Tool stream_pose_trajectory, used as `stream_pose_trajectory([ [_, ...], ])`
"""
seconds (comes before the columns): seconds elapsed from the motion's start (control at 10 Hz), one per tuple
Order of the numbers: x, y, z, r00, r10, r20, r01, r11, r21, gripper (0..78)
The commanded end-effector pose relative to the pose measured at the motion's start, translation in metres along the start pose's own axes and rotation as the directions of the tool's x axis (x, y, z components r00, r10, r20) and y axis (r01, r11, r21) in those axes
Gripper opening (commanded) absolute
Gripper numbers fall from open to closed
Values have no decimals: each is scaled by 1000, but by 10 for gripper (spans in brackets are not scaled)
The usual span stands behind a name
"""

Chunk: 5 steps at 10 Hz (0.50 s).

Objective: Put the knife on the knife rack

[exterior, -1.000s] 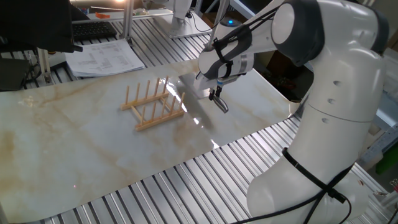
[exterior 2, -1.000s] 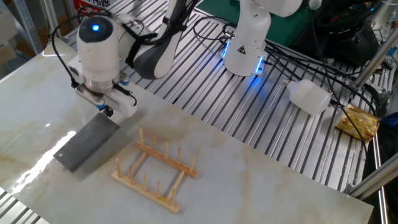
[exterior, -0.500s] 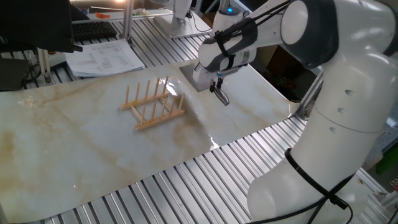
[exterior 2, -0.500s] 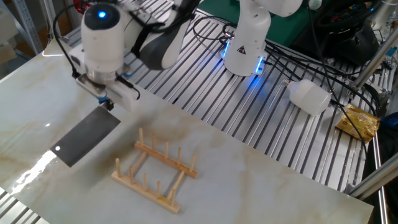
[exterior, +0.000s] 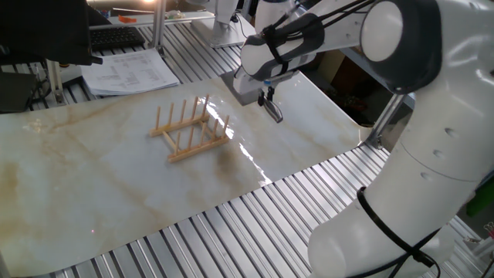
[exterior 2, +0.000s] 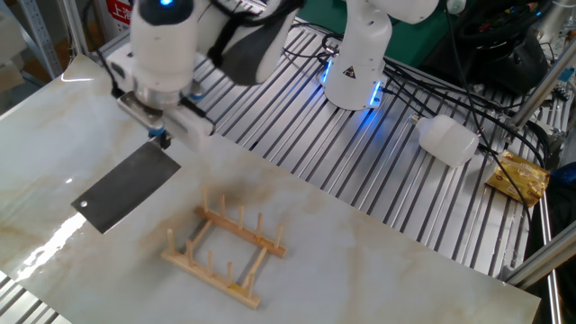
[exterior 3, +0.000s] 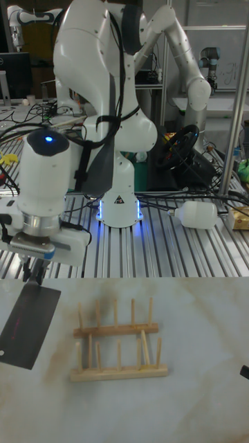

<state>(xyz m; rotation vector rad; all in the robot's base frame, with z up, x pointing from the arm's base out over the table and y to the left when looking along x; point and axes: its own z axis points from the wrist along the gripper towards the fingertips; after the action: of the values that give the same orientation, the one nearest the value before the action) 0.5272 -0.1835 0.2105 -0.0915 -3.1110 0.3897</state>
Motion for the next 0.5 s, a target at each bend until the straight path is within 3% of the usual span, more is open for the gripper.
stream_pose_trajectory([
  [0.1,3,6,-21,999,29,-23,-28,999,24,11],
  [0.5,-6,7,-26,999,37,-37,-35,999,34,11],
])
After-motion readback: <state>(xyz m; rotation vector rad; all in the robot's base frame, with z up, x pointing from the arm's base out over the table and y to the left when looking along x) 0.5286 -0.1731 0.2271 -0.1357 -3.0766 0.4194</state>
